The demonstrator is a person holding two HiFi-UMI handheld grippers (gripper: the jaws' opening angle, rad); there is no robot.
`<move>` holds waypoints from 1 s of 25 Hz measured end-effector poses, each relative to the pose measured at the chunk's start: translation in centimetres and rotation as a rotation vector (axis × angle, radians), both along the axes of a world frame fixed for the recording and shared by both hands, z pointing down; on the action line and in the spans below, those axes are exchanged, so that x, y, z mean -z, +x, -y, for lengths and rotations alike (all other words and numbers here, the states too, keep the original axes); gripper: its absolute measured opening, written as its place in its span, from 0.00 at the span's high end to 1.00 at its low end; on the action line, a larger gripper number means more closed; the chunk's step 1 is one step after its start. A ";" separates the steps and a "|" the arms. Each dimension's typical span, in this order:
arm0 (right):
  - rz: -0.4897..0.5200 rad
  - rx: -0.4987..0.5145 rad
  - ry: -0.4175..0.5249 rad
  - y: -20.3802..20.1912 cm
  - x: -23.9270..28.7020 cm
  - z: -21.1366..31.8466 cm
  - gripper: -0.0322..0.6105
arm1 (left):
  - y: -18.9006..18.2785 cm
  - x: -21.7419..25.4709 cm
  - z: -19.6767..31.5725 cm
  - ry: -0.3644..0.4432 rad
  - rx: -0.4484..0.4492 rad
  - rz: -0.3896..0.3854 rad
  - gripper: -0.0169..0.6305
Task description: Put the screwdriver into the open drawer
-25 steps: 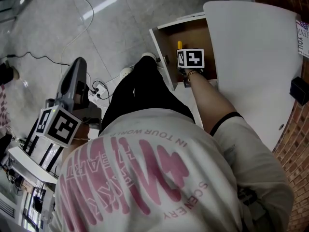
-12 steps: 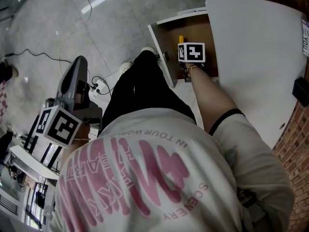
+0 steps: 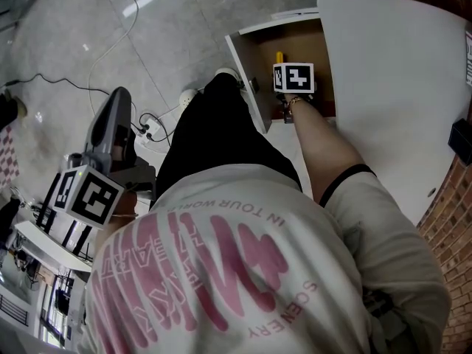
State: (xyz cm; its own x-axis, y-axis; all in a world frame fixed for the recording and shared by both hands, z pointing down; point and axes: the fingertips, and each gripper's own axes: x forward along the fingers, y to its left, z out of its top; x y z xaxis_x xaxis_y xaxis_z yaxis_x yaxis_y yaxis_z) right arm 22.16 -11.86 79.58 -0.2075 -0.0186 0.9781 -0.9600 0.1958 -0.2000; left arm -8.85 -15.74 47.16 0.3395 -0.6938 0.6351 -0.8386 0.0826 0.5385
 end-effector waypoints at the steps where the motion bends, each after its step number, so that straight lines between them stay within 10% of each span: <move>1: -0.003 -0.002 -0.002 0.0 -0.1 -0.1 0.82 | -0.2 0.0 -0.2 -0.003 0.005 0.002 0.97; 25: -0.099 0.040 0.016 0.5 -2.1 0.2 0.82 | -2.7 -0.9 -2.9 -0.021 0.074 0.030 0.97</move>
State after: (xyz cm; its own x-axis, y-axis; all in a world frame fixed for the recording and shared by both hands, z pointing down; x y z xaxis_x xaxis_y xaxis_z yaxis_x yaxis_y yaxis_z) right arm 22.67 -12.07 81.63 -0.1103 -0.0279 0.9935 -0.9662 0.2372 -0.1006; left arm -11.58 -12.83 48.01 0.2678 -0.7032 0.6586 -0.8455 0.1562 0.5106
